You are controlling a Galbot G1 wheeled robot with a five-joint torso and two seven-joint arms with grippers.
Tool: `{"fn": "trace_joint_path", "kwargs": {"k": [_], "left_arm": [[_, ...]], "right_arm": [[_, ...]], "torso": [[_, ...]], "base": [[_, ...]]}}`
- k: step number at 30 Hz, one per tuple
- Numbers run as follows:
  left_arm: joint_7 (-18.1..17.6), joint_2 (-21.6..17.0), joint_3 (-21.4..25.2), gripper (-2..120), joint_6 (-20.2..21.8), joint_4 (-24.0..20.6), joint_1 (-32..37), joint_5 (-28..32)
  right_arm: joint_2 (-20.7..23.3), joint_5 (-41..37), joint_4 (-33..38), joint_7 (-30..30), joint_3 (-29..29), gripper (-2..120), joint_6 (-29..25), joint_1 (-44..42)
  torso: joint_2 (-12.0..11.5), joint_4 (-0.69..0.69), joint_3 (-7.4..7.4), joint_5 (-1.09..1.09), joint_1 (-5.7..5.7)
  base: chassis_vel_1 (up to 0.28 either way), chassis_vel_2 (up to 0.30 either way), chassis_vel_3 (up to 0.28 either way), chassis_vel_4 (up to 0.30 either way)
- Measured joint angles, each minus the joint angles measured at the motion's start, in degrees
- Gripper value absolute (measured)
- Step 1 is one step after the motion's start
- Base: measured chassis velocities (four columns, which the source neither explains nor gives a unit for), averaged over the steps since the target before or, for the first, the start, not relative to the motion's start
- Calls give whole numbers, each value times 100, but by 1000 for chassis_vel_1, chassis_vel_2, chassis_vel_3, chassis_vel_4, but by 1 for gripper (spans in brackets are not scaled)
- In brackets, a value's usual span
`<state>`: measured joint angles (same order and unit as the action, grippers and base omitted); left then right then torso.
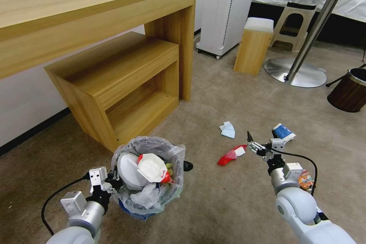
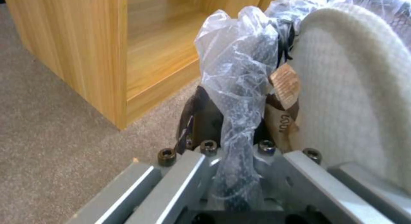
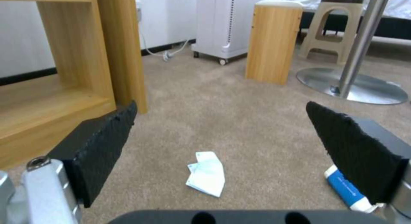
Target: Pick up the trash bin and place the garbage on the floor into it.
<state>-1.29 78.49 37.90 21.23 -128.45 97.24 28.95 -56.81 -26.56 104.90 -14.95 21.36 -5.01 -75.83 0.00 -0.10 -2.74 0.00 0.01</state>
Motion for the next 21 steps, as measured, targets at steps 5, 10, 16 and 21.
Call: {"fn": "trace_joint_path", "kwargs": {"k": [5,10,16,21], "left_arm": [[-18,7,5,1,-1,0,-16,12],[-50,12,12,1,-2,0,-35,39],[-53,36,17,1,-10,0,-27,38],[-52,43,37,1,-19,-2,1,30]], "right_arm": [[-11,11,-15,1,-11,100,-59,14],[-35,50,-37,14,-10,100,-111,13],[-57,95,-48,16,-11,100,-111,14],[-67,90,-49,-12,-16,100,-78,12]], "torso": [[0,0,0,-1,0],[0,0,0,0,0],[0,-1,0,0,0],[0,0,0,0,0]], "base": [[0,0,0,0],[0,0,0,0],[0,0,0,0],[0,0,0,0]]}}
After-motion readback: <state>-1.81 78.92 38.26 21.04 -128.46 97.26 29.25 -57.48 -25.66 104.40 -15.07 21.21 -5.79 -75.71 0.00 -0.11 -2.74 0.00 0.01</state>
